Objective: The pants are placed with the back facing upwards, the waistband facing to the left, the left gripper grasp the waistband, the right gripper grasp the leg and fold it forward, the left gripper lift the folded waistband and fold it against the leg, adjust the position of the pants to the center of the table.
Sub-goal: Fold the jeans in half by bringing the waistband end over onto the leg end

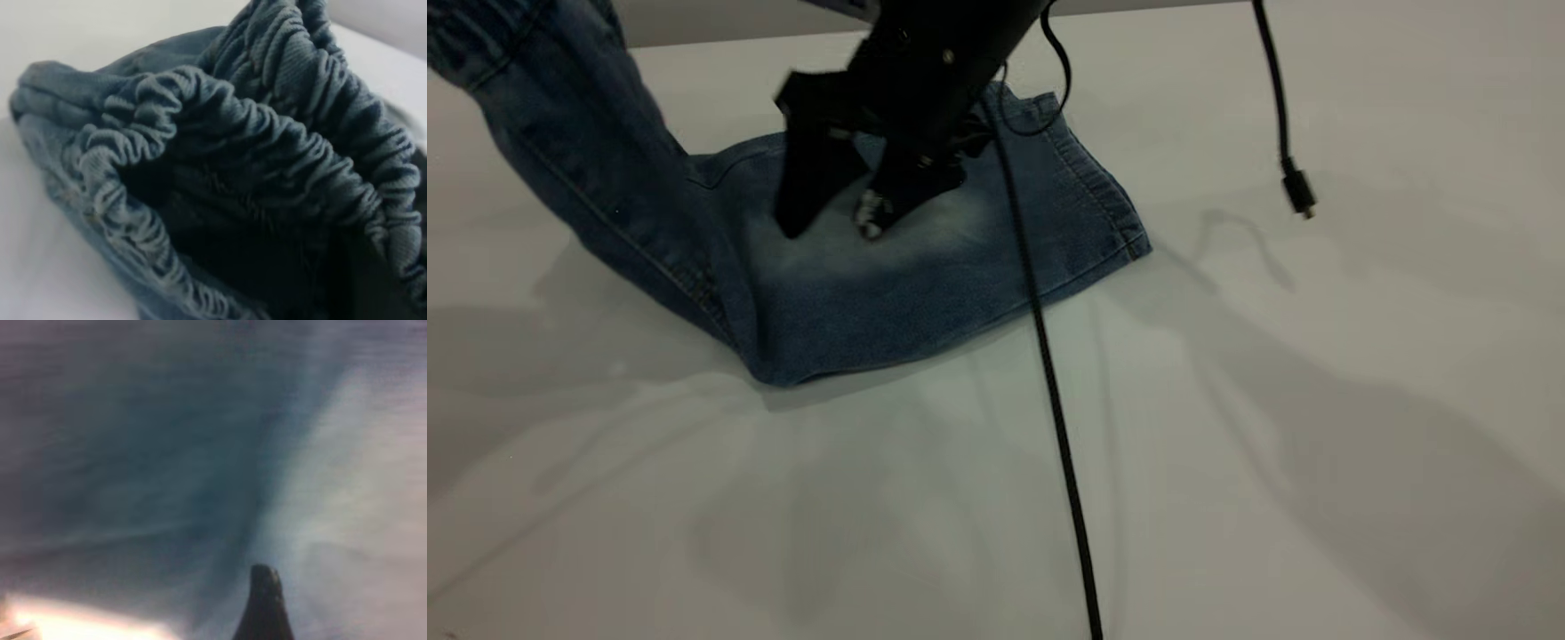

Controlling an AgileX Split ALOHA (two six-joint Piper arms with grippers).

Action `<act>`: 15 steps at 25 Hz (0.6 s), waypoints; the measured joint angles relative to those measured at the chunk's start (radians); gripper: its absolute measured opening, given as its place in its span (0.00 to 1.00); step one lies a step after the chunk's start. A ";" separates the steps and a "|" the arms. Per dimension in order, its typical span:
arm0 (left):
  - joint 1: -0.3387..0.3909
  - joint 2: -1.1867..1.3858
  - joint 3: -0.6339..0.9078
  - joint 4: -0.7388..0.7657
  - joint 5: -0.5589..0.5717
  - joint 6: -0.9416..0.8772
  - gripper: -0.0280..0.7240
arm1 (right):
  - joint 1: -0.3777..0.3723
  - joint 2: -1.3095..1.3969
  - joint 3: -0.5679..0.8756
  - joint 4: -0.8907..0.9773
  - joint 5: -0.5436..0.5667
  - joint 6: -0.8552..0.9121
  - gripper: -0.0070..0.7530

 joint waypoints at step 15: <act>-0.076 -0.003 -0.001 -0.112 0.016 0.084 0.17 | 0.090 0.107 -0.005 0.017 -0.083 0.026 0.63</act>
